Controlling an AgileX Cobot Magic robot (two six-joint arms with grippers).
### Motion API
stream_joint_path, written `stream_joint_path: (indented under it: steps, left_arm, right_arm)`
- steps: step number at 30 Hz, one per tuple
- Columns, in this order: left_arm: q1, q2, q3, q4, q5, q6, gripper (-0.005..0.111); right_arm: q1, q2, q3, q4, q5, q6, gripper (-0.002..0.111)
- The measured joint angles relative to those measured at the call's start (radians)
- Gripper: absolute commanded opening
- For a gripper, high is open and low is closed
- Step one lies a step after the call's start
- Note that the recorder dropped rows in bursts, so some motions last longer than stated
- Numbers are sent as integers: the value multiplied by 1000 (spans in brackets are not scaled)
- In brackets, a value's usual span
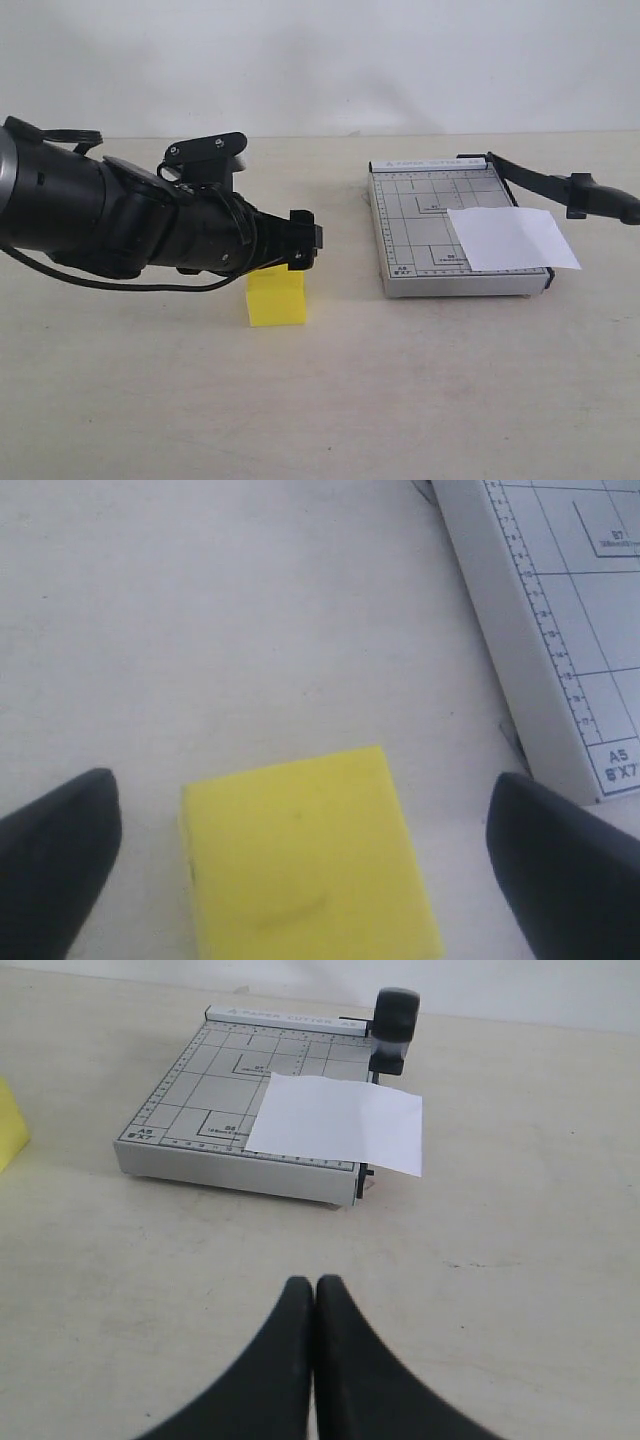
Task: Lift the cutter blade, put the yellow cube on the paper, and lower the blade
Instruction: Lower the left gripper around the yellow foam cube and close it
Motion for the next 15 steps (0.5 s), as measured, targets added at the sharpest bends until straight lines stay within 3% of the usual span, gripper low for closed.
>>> stream_joint_path:
  steps: [15]
  left_arm:
    - [0,60,0,0,3,6,93]
  right_arm:
    - [0,0,0,0,0,0,1]
